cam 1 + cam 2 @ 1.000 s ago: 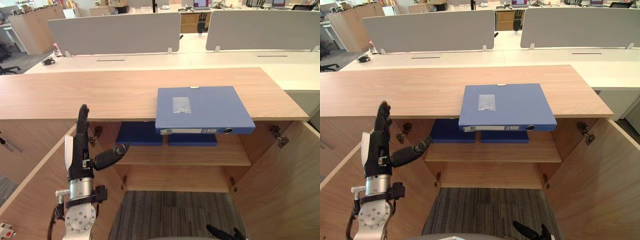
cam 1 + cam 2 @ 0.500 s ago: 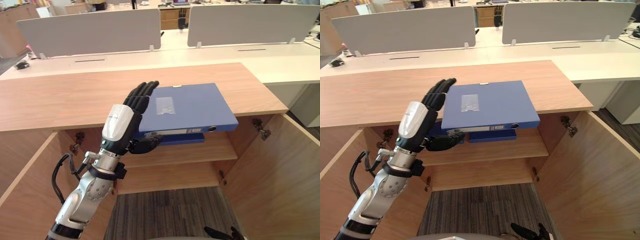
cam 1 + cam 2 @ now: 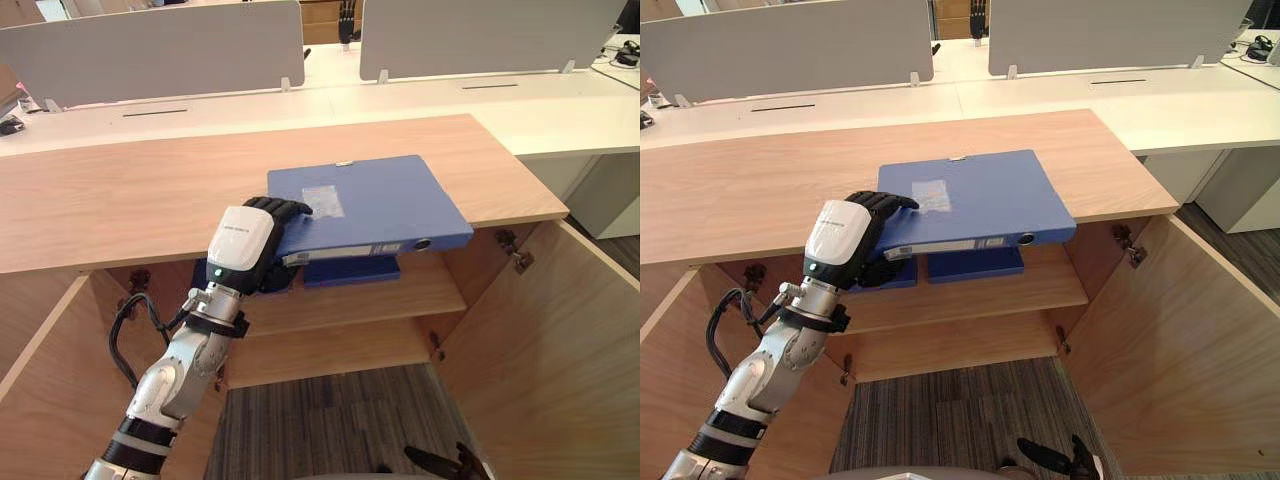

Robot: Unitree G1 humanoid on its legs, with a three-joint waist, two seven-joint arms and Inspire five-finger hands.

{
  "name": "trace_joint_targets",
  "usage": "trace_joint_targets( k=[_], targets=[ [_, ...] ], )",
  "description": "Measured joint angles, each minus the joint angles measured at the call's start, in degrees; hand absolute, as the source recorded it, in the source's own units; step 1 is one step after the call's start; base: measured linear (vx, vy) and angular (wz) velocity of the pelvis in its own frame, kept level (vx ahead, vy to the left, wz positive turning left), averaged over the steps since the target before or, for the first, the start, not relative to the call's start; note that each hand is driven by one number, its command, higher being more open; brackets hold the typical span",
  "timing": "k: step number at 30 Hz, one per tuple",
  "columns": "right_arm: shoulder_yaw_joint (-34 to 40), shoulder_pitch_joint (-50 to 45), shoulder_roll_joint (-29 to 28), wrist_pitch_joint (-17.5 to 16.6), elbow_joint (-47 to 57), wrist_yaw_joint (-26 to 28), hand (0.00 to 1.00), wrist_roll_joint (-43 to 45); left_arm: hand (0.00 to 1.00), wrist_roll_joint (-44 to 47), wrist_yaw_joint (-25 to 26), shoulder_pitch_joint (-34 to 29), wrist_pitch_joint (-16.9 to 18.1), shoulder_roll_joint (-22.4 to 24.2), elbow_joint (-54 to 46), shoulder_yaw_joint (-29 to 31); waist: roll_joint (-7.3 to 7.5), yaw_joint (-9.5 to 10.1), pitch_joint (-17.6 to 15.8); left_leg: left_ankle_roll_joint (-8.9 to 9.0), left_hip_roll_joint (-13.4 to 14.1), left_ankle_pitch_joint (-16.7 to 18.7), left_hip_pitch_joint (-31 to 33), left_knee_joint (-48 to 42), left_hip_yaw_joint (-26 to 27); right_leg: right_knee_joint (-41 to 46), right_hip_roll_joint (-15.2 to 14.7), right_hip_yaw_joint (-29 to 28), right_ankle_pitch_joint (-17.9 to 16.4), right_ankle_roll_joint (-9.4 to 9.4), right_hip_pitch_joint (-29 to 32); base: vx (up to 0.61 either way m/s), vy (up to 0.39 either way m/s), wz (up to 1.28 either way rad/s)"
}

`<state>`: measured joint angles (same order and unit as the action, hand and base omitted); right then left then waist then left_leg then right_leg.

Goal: Walk over to the cabinet, pick up the folder, carry it to the office cabinet, place the folder inside the office cabinet, then close the office cabinet door

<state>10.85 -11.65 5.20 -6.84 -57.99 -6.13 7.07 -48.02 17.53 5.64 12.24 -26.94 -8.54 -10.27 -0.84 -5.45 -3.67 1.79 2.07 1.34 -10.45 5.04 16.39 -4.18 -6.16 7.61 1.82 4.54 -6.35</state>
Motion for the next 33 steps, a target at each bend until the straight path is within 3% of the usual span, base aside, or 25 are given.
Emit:
trace_joint_targets(
  k=[11,15,18,20,22,27,33],
  targets=[
    [-0.2,0.1,-0.1,0.3,0.7,0.0,1.0,0.0,0.0,14.8,-7.1,-5.0,3.7,4.7,-6.2,-1.4,0.0,0.06,0.1,0.02,-0.1,0.2,0.4,0.0,-0.2,-0.7,-0.1,0.0,0.2,0.05,-0.1,-0.02,-0.031,0.01],
    [-0.1,-0.8,-1.5,0.4,6.9,-0.6,1.0,1.9,0.0,20.5,-9.3,-9.7,5.0,9.0,-11.5,-1.6,-0.08,0.13,0.4,0.04,-0.1,0.2,1.4,0.0,0.2,-0.4,0.0,-0.6,0.3,0.2,1.1,-0.02,-0.04,-0.06],
    [0.0,-3.2,-4.0,-0.2,20.1,-1.0,1.0,6.8,0.0,24.8,-9.8,-13.7,5.0,11.5,-15.7,-1.5,-0.07,-0.07,0.4,-0.01,0.1,0.3,1.5,0.0,0.5,-0.2,0.1,-1.2,0.4,0.21,1.5,-0.01,-0.045,-0.1],
    [0.0,-5.2,-5.7,-2.4,33.2,-0.1,1.0,13.5,0.0,31.5,-10.3,-17.0,5.0,13.0,-18.4,-1.2,-0.06,0.03,0.4,-0.17,0.1,0.4,1.5,0.0,0.5,-0.1,0.1,-1.3,0.4,0.21,1.6,-0.03,-0.042,-0.02],
    [0.0,-6.1,-6.3,-3.4,39.1,0.6,1.0,16.3,0.0,35.1,-10.6,-18.8,5.0,13.7,-19.7,-0.6,-0.05,0.05,0.4,-0.21,0.1,0.5,1.5,0.0,0.7,0.0,0.1,-1.4,0.4,0.21,1.7,-0.03,-0.035,-0.04],
    [0.2,-9.5,-7.9,-6.2,62.8,4.7,1.0,25.1,0.0,55.1,-15.7,-25.7,5.0,18.2,-25.4,5.0,0.19,0.64,0.2,-0.27,0.2,0.8,1.7,-0.1,1.5,0.4,0.2,-2.4,0.4,0.22,2.5,-0.03,-0.033,-0.09],
    [-0.8,-7.4,-7.5,-8.3,78.5,9.3,1.0,29.9,0.0,71.5,-21.7,-28.4,4.0,19.6,-26.9,5.1,0.33,1.51,0.0,-0.43,0.4,1.6,3.0,-1.5,1.9,0.7,0.1,-3.0,0.4,0.34,3.6,-0.03,-0.037,-0.05]
  ],
)
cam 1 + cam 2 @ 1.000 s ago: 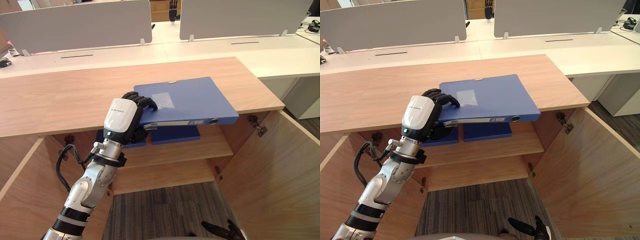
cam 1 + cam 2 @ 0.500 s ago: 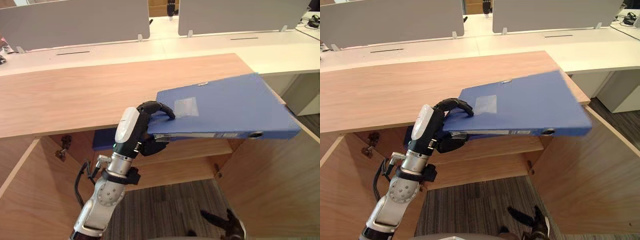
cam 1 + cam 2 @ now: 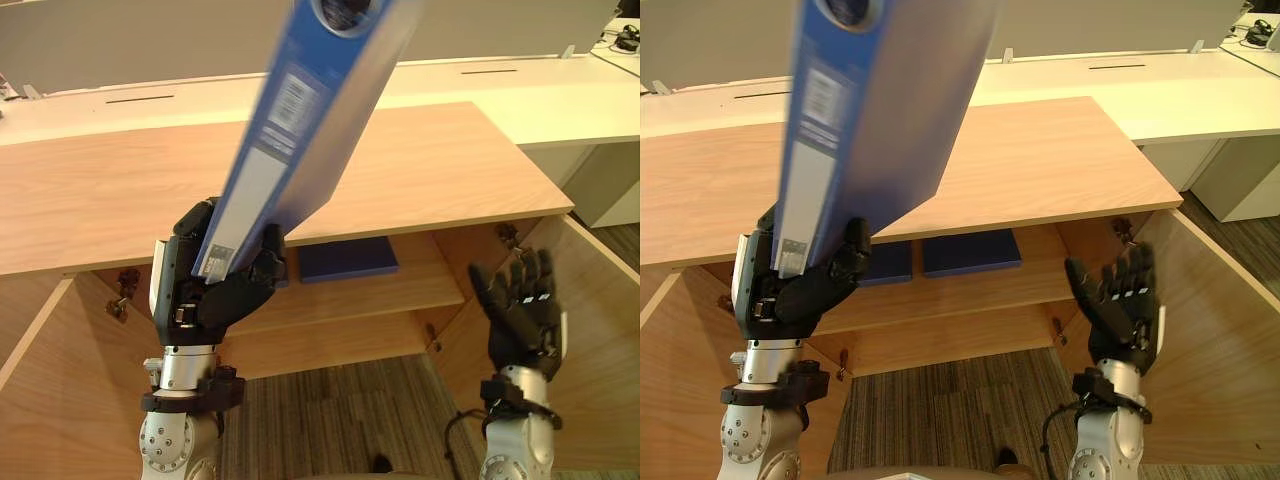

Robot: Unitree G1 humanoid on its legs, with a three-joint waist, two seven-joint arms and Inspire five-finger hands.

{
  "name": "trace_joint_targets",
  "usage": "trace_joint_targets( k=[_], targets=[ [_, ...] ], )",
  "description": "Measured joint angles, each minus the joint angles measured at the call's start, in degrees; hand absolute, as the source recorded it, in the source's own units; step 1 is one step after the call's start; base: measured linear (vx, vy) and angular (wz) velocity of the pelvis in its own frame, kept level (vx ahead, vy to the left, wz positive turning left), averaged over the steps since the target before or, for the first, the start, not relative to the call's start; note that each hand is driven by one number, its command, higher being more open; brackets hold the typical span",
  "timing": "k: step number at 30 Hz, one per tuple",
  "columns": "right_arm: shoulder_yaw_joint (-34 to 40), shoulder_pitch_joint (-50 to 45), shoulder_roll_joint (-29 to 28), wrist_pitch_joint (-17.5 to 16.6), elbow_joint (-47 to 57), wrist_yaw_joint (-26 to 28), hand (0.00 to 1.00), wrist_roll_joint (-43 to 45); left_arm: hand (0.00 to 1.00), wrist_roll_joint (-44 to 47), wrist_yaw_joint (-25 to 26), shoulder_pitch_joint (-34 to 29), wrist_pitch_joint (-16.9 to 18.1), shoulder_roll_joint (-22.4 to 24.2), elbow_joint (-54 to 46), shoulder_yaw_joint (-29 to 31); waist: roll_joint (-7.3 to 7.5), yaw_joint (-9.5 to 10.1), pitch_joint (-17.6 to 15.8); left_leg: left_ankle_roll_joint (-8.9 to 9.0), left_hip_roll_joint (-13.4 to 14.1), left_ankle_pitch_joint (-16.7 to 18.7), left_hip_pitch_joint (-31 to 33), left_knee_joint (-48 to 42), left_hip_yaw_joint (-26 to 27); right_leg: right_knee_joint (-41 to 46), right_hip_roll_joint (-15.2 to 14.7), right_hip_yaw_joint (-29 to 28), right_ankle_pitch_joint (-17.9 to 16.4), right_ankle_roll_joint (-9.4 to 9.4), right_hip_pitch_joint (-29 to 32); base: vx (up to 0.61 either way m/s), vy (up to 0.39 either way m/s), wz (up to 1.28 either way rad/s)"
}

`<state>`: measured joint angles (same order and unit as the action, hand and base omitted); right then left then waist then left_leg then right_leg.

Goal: Walk over to the cabinet, pick up the folder, carry it to the office cabinet, place the folder inside the office cabinet, then close the office cabinet door

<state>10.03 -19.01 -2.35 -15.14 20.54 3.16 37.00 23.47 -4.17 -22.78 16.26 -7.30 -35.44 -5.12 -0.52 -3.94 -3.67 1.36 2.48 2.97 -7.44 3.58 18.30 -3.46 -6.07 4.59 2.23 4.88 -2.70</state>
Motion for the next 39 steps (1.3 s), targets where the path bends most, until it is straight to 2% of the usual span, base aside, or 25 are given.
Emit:
trace_joint_targets(
  k=[5,9,17,18,22,26,30,31,36,39],
  targets=[
    [-8.4,8.2,6.3,-0.6,1.7,2.1,1.0,0.1,0.0,6.9,-4.3,0.0,-2.2,-1.2,0.3,-2.6,0.08,0.07,-0.1,0.07,0.2,0.3,0.0,-0.2,0.7,0.0,0.1,-0.7,0.1,0.16,0.2,-0.03,-0.035,-0.07],
    [-13.9,13.7,11.1,-0.4,1.3,4.4,1.0,-0.1,0.0,10.4,-8.3,1.0,-3.5,-3.5,1.7,-6.1,0.06,1.36,-0.1,0.02,0.3,0.6,0.3,-0.8,0.4,0.1,0.1,-0.6,0.2,0.28,0.1,-0.03,-0.035,0.05],
    [-18.0,21.3,14.9,0.7,-8.1,3.9,1.0,-0.4,0.0,17.1,-9.0,2.1,-4.8,-6.3,4.1,-6.9,0.06,1.86,-0.1,0.01,0.3,0.6,0.4,-1.3,-1.1,0.6,-0.2,0.7,0.2,0.32,-0.6,-0.05,-0.036,0.09],
    [-18.2,21.6,15.2,0.7,-8.8,3.9,0.0,-0.3,0.0,17.8,-9.1,2.2,-4.9,-6.3,4.3,-7.3,0.06,1.88,-0.1,0.0,0.3,0.6,0.4,-1.4,-1.2,0.6,-0.2,0.9,0.2,0.32,-0.6,-0.05,-0.04,0.1],
    [-19.8,23.3,17.0,1.6,-13.2,4.5,0.0,1.8,0.0,21.1,-9.4,2.9,-5.2,-6.3,4.4,-7.7,0.05,2.46,-0.1,-0.03,0.3,0.5,0.7,-1.7,-1.7,0.6,-0.3,1.5,0.2,0.32,-0.8,-0.05,-0.039,0.07],
    [-20.0,23.6,18.5,1.7,-13.4,5.9,0.0,4.3,0.0,24.3,-9.4,3.0,-5.2,-6.6,4.9,-7.5,0.04,2.92,-0.1,-0.16,0.3,0.4,0.8,-1.8,-2.3,0.6,-0.3,2.0,0.2,0.32,-1.0,-0.04,-0.034,0.08],
    [-19.6,24.6,19.1,1.7,-13.5,7.1,0.0,5.6,0.0,26.0,-9.4,3.0,-4.0,-6.4,4.9,-5.8,0.04,2.95,-0.1,-0.4,0.1,0.2,0.9,-1.7,-3.2,0.6,-0.5,2.6,0.2,0.32,-1.3,-0.04,-0.027,0.09],
    [-19.5,24.6,19.0,1.7,-13.4,7.2,0.0,5.6,1.0,26.0,-9.4,3.0,-3.9,-6.3,4.9,-5.7,0.05,3.0,-0.1,-0.43,0.1,0.2,0.9,-1.7,-3.3,0.6,-0.5,2.7,0.2,0.32,-1.4,-0.04,-0.022,0.1],
    [-17.5,25.0,15.4,1.7,-9.9,8.0,0.0,2.5,1.0,22.8,-9.5,2.9,-3.9,-2.8,5.2,-1.3,0.04,3.09,-0.1,-0.57,-0.2,0.1,1.0,-1.6,-3.6,0.7,-0.8,3.0,0.2,0.32,-1.4,-0.04,-0.021,0.04],
    [-13.7,25.2,11.9,1.6,-5.4,5.8,0.0,-1.3,1.0,18.0,-9.4,2.2,-3.8,-0.9,6.5,0.8,0.2,3.28,-0.1,-0.61,-0.3,0.1,1.0,-1.6,-4.0,0.7,-0.9,3.3,0.2,0.31,-1.6,-0.04,-0.021,0.07]
  ],
)
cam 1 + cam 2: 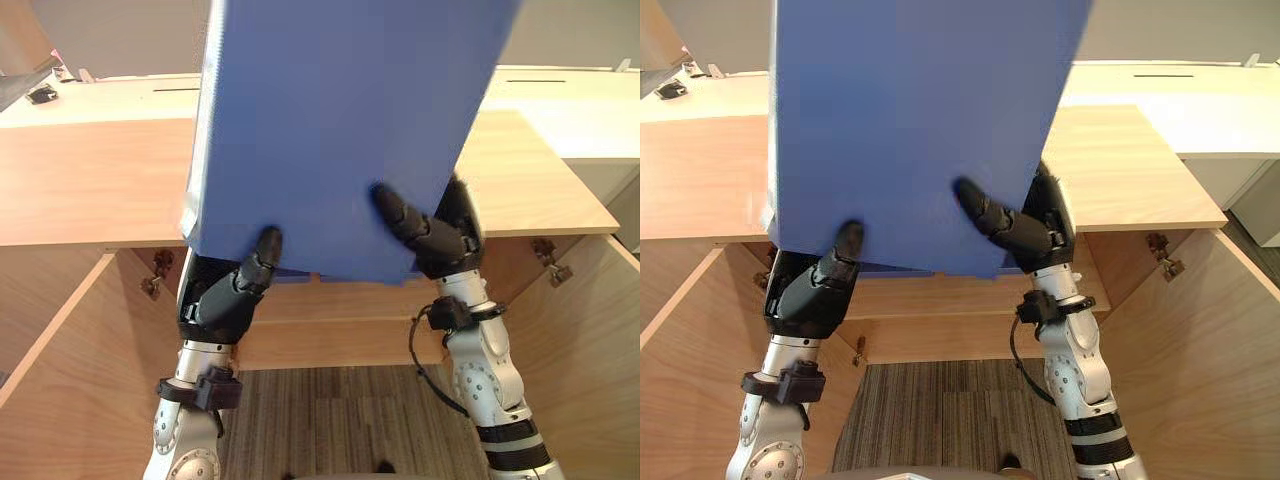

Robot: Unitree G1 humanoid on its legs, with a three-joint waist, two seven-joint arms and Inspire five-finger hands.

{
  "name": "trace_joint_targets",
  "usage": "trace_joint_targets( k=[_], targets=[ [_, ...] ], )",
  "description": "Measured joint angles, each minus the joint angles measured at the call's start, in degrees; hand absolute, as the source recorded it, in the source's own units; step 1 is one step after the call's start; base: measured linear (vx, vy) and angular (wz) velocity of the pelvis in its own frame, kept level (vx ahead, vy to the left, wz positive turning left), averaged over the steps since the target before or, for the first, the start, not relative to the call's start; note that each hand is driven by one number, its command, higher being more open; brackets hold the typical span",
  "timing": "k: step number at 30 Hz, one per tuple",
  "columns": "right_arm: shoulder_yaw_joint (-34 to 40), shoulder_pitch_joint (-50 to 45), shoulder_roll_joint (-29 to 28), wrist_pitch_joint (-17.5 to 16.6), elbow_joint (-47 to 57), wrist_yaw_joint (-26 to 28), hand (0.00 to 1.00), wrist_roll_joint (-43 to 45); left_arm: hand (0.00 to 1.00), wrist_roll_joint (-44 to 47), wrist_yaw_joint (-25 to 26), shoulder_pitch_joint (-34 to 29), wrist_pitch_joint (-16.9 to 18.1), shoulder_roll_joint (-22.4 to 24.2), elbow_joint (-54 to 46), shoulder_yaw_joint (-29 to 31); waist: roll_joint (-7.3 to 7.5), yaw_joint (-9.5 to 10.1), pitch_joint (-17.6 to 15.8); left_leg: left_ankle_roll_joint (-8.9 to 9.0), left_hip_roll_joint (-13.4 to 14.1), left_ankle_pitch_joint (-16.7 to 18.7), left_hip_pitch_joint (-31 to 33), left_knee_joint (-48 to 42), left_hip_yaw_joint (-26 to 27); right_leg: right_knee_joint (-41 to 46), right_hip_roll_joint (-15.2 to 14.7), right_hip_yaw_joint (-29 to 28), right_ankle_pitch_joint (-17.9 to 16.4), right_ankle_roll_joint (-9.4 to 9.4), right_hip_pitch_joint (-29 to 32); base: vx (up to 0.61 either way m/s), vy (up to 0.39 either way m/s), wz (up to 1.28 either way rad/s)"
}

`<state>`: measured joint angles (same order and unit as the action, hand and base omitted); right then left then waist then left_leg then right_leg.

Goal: Walk over to the cabinet, pick up the folder, carry it to the office cabinet, place the folder inside the office cabinet, then close the office cabinet door

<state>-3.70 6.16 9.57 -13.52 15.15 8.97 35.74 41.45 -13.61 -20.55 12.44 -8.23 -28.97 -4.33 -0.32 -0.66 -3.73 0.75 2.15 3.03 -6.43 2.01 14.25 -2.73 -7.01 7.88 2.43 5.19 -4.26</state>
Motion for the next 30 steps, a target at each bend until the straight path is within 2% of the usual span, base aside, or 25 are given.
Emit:
trace_joint_targets(
  k=[3,8,15,17,20,23,27,28,30],
  targets=[
    [4.3,0.0,-2.6,-0.5,3.6,-1.3,0.0,-1.7,1.0,-4.9,1.9,-1.7,0.3,2.8,0.9,4.4,0.0,0.17,0.0,-0.08,-0.2,-0.1,0.0,0.2,-0.3,0.0,-0.2,0.2,0.0,-0.01,-0.1,-0.03,-0.016,0.06],
    [10.2,0.0,-6.0,-3.3,7.5,-4.1,0.0,-3.5,1.0,-13.9,9.0,-2.8,1.7,8.0,5.5,14.9,-0.01,0.49,0.0,-0.09,-0.1,-0.1,0.0,0.4,-0.7,0.0,-0.1,0.5,0.0,-0.02,-0.2,-0.02,-0.026,0.04],
    [10.4,0.0,-6.2,-4.5,8.6,-4.8,0.0,-6.4,1.0,-25.5,15.5,-3.9,3.1,10.9,12.1,19.2,-0.01,1.14,0.0,-0.22,-0.2,-0.2,-0.1,0.8,-2.3,0.0,-0.2,1.8,0.0,-0.03,-0.9,-0.03,-0.032,0.11],
    [8.8,0.0,-6.0,-4.5,8.5,-4.8,0.0,-7.3,1.0,-26.9,16.2,-4.3,3.5,11.2,15.8,19.3,-0.01,1.34,0.0,-0.21,-0.2,-0.2,0.0,0.8,-2.6,0.0,-0.2,1.9,0.0,-0.03,-0.9,-0.02,-0.03,0.09],
    [2.7,0.0,-4.3,-4.5,8.0,-4.8,0.0,-9.2,1.0,-28.5,16.3,-4.0,3.3,11.0,27.4,19.1,-0.01,1.31,0.0,-0.21,-0.2,-0.2,0.0,1.0,-2.6,-0.1,-0.2,1.9,0.0,-0.03,-0.9,-0.02,-0.033,0.02],
    [-7.1,0.0,-1.2,-4.4,5.3,-3.3,0.0,-12.4,1.0,-31.3,16.4,-2.4,1.1,10.8,44.8,19.1,0.1,1.34,0.1,-0.2,-0.2,-0.2,-0.1,1.5,-2.7,-0.1,-0.1,2.0,0.0,-0.03,-0.7,-0.01,-0.035,0.0],
    [-16.0,0.4,1.2,-3.1,-1.8,-1.0,0.0,-15.3,1.0,-34.7,17.1,-0.9,-1.4,9.3,57.4,19.2,0.82,1.54,-0.1,-0.16,-0.1,-0.1,0.5,1.4,-2.6,0.0,-0.1,1.9,0.0,-0.06,-0.1,-0.01,-0.033,0.0],
    [-18.6,1.5,1.9,-2.4,-5.3,-0.6,0.0,-16.5,1.0,-35.7,17.1,0.2,-1.6,8.2,61.4,19.1,1.26,1.78,-1.1,0.04,0.0,0.1,1.9,-0.1,-2.6,1.4,-0.2,1.7,-0.4,-0.43,1.3,-0.04,-0.025,-0.04],
    [-21.5,5.0,3.0,-1.2,-10.2,-0.6,0.0,-19.1,1.0,-36.6,17.0,3.7,-1.9,6.3,65.7,18.7,1.46,2.41,-4.9,0.11,0.8,2.0,6.0,-6.0,-2.6,6.7,-0.6,1.3,-1.7,-1.01,5.4,-0.12,-0.02,-0.04]
  ],
)
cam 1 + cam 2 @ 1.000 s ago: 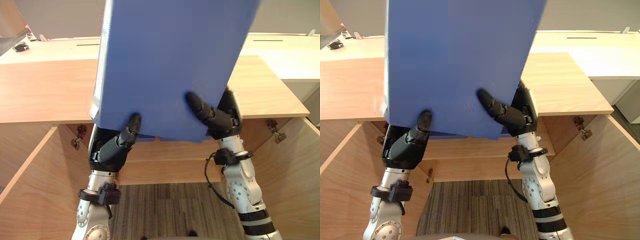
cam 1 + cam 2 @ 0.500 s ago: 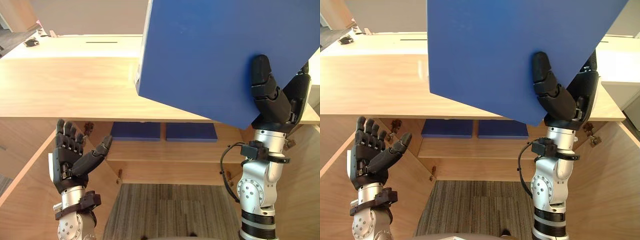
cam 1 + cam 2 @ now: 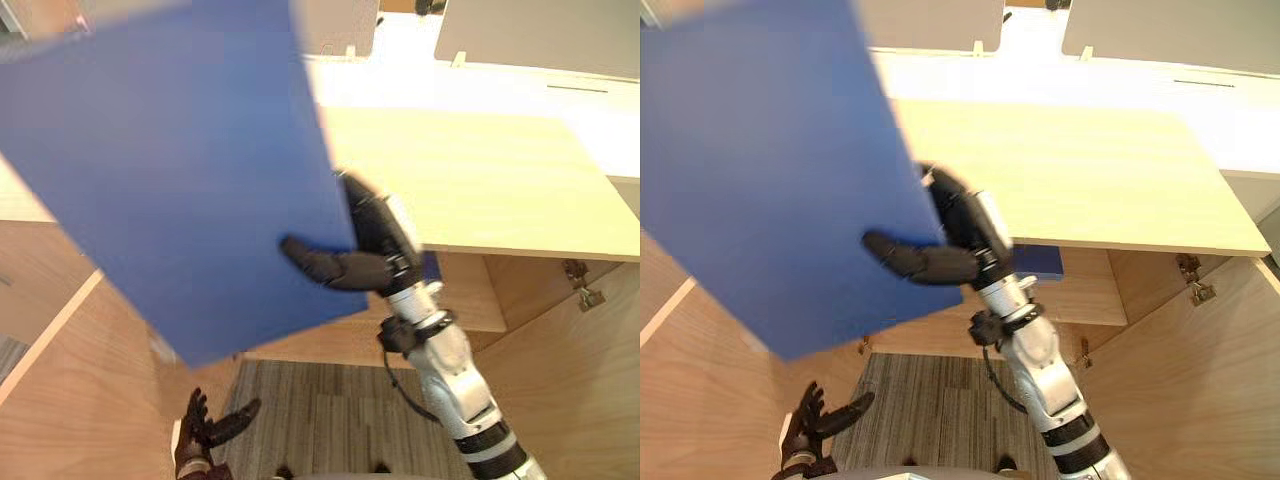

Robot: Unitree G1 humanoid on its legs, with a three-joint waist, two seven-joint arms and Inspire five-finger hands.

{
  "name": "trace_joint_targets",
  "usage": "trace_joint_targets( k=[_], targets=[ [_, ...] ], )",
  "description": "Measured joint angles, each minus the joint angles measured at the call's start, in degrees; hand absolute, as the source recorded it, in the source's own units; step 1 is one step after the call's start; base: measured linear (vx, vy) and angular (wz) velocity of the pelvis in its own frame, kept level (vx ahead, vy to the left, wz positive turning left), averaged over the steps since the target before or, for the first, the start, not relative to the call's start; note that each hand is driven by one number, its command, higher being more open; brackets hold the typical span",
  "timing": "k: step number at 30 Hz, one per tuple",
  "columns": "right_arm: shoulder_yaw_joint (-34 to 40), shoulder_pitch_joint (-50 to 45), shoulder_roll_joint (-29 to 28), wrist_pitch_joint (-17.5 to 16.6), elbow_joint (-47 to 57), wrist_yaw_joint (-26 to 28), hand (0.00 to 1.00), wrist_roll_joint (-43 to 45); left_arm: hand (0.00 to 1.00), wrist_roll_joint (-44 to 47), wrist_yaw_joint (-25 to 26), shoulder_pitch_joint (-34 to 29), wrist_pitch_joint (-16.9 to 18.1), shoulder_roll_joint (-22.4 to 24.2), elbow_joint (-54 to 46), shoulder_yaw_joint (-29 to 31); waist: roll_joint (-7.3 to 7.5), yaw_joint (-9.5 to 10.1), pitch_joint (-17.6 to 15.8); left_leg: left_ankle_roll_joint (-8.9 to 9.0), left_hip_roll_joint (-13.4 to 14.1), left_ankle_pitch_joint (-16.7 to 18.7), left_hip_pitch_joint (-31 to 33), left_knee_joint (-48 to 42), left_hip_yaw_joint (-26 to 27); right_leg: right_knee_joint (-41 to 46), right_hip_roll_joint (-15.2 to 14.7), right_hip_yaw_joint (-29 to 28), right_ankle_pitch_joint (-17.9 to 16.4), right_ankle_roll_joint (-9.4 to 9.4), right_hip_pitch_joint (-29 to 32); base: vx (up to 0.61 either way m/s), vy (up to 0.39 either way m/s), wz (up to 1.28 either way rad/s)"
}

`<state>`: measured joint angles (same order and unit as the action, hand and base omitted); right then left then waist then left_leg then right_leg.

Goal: Walk over to the cabinet, pick up the folder, carry it to the office cabinet, place the folder inside the office cabinet, then close the office cabinet door

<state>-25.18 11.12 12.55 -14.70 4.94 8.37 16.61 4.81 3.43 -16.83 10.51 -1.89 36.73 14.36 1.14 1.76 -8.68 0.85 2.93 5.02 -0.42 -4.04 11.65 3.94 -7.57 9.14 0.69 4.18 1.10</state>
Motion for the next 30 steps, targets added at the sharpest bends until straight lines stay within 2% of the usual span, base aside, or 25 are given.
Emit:
trace_joint_targets(
  k=[2,4,6,7,8,9,12,15,20,24,26,30],
  targets=[
    [-2.8,4.2,1.0,1.3,-5.5,-0.9,0.0,-3.7,1.0,-0.3,0.2,4.6,0.0,-2.0,4.0,-0.3,-0.12,0.71,-4.7,-0.21,0.9,3.6,7.9,-10.4,0.0,9.0,-0.8,-1.0,-3.3,-0.1,7.4,-0.24,-0.02,-0.02],
    [-4.1,5.4,1.1,2.2,-7.5,-1.8,0.0,-6.6,1.0,-0.3,0.5,6.4,-0.1,-2.8,5.2,-0.3,-0.16,0.75,-7.3,-0.21,1.3,5.4,12.0,-15.9,0.0,13.4,-1.5,-1.3,-5.3,0.09,11.1,-0.16,-0.012,-0.05],
    [-4.5,5.7,1.0,2.5,-8.8,-2.0,0.0,-7.8,1.0,-0.3,0.5,7.9,-0.1,-3.4,6.4,-1.4,-1.11,0.7,-10.2,-0.58,2.3,8.3,18.2,-23.1,0.0,18.6,-1.6,-1.6,-7.8,0.49,16.7,-0.2,-0.003,-0.13],
    [-4.5,6.1,1.0,2.5,-8.9,-2.1,0.0,-8.0,1.0,-0.3,0.5,8.3,-0.1,-3.4,6.4,-1.7,-1.31,0.63,-11.1,-0.58,2.5,8.8,19.5,-24.7,0.0,20.0,-1.7,-1.7,-8.4,0.55,18.0,-0.2,0.007,-0.14],
    [-4.1,7.4,1.2,2.5,-9.4,-2.7,0.0,-9.6,1.0,-0.3,0.6,9.5,-0.1,-3.4,6.4,-2.8,-1.93,0.52,-12.7,-0.72,3.1,9.7,23.7,-28.3,0.0,23.8,-1.9,-2.1,-9.4,0.56,22.4,-0.18,0.002,-0.08],
    [-4.0,7.9,1.3,2.5,-10.0,-3.0,0.0,-9.7,1.0,-0.3,0.6,10.0,0.0,-3.4,6.4,-3.2,-2.02,0.48,-12.8,-0.81,3.2,9.8,25.4,-29.3,0.0,25.2,-2.0,-2.3,-9.7,0.53,24.3,-0.22,-0.005,-0.03],
    [0.6,10.5,0.8,3.0,-13.1,-5.9,0.0,-9.9,1.0,-0.2,0.5,14.6,0.5,-3.2,5.8,-4.8,-3.46,0.63,-16.6,-1.1,4.0,10.1,33.1,-34.9,-0.7,31.0,-2.5,-2.4,-10.3,0.13,31.9,-0.22,-0.02,0.06],
    [5.9,11.0,-0.7,3.3,-13.5,-8.7,0.0,-9.2,1.0,0.1,0.9,16.9,1.0,-2.7,4.4,-4.8,-4.07,0.73,-17.0,-1.1,4.8,11.3,40.5,-39.6,-1.4,35.6,-2.7,-2.3,-11.4,-0.13,39.1,-0.2,-0.025,0.05],
    [18.5,14.7,-3.5,3.3,-13.5,-16.4,0.0,2.1,1.0,1.0,1.8,19.1,1.1,-1.5,-1.6,-4.5,-4.65,1.5,-17.6,-1.45,6.3,11.6,51.9,-46.6,-3.1,42.5,-2.6,-1.9,-12.6,-0.91,49.8,-0.12,-0.031,0.03],
    [26.3,20.7,-3.8,3.0,-13.8,-22.1,0.0,10.1,1.0,2.6,2.7,20.0,1.2,0.7,-5.4,-4.6,-4.85,2.31,-18.0,-1.42,6.8,11.6,56.3,-48.9,-3.4,45.1,-2.6,-1.9,-13.0,-1.32,54.4,-0.04,-0.039,0.0],
    [29.6,25.1,-3.7,1.5,-15.9,-25.1,0.0,15.0,1.0,3.1,2.8,20.0,1.2,1.2,-6.7,-4.7,-5.04,2.66,-18.1,-1.33,7.3,11.7,57.6,-49.6,-3.4,45.6,-2.4,-2.0,-13.1,-1.37,55.7,0.0,-0.03,-0.07],
    [32.8,30.9,-3.2,0.8,-19.7,-29.0,0.0,18.1,1.0,4.3,3.9,20.0,1.2,1.5,-7.3,-4.7,-5.11,3.12,-18.1,-1.01,8.1,11.9,58.6,-50.2,-3.4,45.8,-1.8,-1.7,-13.1,-1.5,56.6,0.0,-0.036,-0.07]
  ],
)
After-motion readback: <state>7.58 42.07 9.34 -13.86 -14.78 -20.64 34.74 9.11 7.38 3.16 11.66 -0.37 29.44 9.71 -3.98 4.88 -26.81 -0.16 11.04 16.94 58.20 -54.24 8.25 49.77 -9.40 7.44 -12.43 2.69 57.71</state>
